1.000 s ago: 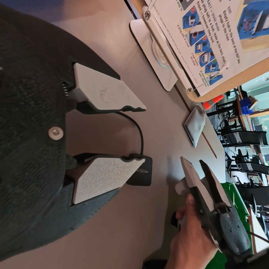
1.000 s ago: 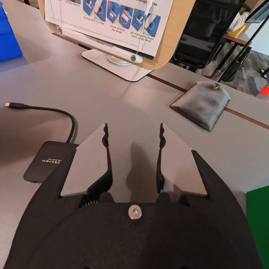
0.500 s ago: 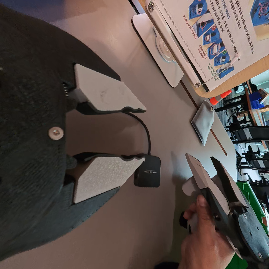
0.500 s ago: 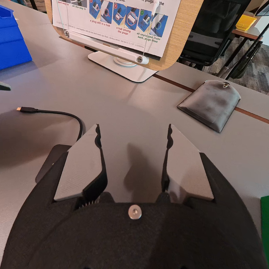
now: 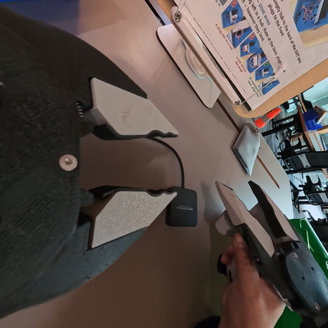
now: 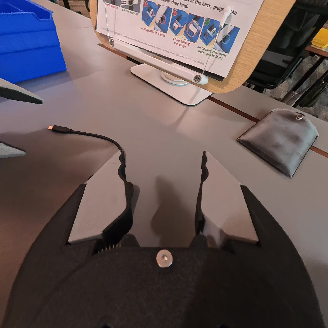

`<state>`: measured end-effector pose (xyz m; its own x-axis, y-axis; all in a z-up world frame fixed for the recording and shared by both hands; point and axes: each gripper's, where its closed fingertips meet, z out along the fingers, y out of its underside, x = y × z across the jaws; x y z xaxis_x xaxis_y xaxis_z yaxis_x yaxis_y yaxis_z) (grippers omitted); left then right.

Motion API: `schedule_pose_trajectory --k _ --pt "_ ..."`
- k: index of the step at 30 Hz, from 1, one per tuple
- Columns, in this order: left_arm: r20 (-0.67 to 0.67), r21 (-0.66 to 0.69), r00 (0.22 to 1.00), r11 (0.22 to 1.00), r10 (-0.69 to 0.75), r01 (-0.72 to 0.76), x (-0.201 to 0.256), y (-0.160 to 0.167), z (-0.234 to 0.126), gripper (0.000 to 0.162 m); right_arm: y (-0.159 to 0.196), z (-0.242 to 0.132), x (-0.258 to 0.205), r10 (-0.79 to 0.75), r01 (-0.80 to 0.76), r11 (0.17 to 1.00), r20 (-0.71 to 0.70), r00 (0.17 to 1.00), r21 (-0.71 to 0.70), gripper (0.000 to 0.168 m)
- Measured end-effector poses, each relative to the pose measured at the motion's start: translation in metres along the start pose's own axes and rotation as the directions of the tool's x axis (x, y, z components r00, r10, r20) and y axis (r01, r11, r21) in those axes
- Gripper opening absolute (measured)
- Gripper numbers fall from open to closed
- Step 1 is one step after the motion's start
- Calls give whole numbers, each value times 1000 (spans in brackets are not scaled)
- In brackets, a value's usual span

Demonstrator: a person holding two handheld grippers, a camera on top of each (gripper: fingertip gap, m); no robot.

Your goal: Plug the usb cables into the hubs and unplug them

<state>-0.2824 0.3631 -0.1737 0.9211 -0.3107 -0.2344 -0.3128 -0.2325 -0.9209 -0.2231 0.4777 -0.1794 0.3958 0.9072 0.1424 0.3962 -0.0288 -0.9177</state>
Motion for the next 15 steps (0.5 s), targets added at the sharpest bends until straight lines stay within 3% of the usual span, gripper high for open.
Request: schedule_pose_trajectory --k 15 --pt "-48 -13 995 996 -84 83 3 7 6 54 -4 -2 -5 16 -16 1000 15 1000 20 78"
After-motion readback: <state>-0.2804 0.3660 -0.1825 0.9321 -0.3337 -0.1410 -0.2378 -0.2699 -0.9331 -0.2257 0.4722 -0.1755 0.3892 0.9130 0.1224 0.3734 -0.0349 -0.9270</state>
